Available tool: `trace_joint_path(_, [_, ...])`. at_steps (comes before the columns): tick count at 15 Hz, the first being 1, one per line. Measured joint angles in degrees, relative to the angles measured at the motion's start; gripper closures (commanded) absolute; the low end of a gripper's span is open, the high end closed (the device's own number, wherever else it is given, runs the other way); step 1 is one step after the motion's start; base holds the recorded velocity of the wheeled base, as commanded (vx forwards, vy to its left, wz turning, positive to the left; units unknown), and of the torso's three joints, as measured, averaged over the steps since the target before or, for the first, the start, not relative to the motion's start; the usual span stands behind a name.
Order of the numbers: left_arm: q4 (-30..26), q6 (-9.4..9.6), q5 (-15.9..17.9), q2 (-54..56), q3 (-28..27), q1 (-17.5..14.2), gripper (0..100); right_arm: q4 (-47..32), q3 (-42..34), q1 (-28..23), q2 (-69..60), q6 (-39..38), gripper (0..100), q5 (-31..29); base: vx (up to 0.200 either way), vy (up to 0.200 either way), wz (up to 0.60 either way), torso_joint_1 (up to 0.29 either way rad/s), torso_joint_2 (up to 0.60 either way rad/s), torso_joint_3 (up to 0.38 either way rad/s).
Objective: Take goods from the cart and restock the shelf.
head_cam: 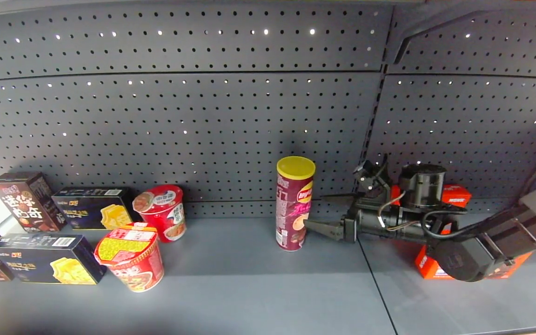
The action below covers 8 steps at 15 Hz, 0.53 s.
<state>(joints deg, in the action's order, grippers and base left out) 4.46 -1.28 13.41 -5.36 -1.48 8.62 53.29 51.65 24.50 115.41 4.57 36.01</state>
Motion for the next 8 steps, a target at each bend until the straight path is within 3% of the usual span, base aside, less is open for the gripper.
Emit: trace_joint_path(8, [-0.52,0.06,-0.09,0.0,1.27,0.0,100,0.33,7.52,0.09,8.7,-0.09,0,0.94,0.0,0.0,0.0,0.0,0.0,0.0])
